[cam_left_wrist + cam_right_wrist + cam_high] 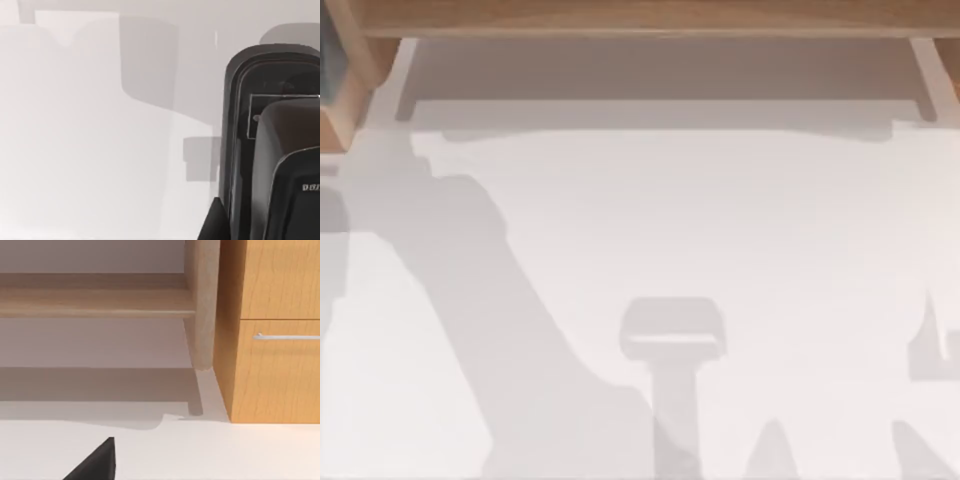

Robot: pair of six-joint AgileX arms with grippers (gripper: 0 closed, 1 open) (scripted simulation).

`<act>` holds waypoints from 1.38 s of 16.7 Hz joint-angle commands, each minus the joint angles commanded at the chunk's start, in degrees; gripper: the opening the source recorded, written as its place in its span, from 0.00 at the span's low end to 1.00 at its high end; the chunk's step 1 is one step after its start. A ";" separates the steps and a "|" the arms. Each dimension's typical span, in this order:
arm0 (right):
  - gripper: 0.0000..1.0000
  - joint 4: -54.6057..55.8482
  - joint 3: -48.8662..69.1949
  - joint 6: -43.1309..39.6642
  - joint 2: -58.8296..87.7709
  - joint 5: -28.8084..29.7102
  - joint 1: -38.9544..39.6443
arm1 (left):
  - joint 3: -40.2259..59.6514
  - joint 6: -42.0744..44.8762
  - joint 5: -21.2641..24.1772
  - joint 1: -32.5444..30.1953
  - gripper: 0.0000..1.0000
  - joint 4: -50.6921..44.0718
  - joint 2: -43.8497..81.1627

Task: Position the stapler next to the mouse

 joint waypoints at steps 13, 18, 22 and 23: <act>1.00 0.00 0.00 0.00 0.00 0.00 0.00 | -0.96 0.84 0.09 -0.75 0.53 0.78 0.86; 1.00 0.00 0.00 0.00 0.00 0.00 0.00 | -0.96 0.84 0.09 -0.75 0.90 0.78 0.86; 1.00 0.00 0.00 0.00 0.00 0.00 0.00 | -0.96 0.84 0.09 -0.75 1.00 0.78 0.86; 1.00 0.00 0.00 0.00 0.00 0.00 0.00 | -0.96 0.84 0.09 -0.75 1.00 0.78 0.86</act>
